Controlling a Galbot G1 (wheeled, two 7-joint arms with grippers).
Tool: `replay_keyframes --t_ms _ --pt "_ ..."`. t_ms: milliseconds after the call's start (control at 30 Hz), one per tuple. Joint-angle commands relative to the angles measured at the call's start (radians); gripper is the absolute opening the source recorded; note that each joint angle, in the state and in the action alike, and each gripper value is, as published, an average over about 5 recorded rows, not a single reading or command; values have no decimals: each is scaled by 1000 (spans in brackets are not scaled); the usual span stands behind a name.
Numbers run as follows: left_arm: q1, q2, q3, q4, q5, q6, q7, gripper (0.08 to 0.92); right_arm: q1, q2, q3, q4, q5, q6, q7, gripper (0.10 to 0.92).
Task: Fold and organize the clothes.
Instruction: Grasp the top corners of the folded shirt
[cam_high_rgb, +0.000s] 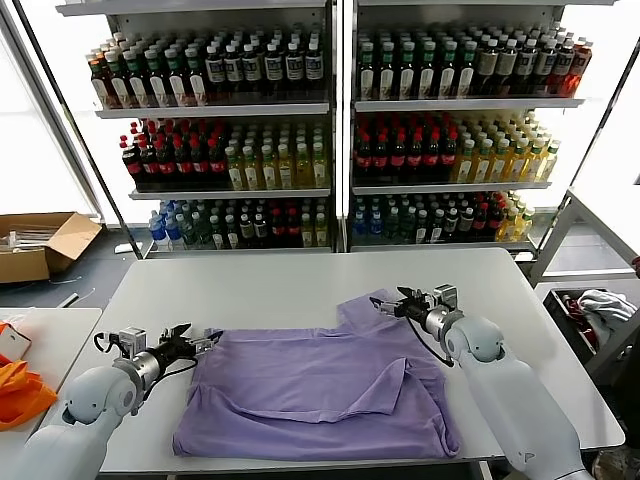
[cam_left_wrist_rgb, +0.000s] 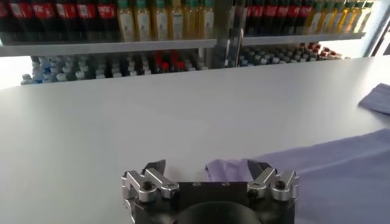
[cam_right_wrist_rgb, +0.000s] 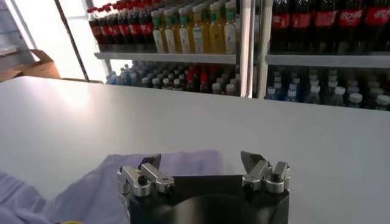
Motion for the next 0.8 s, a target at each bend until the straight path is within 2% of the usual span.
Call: replay_keyframes --t_ms 33,200,667,800 --pt "-28 -14 37 50 -4 -17 22 823 37 28 -44 -61 4 3 16 750" --pt "-1 -7 36 32 -10 -20 27 787 -1 20 -39 -26 3 6 16 603" --pt "42 -15 58 -17 -15 -20 41 389 -59 -6 -18 52 51 14 23 196" --pt "45 -19 51 -32 -43 -27 33 277 -80 -21 8 107 79 15 20 114"
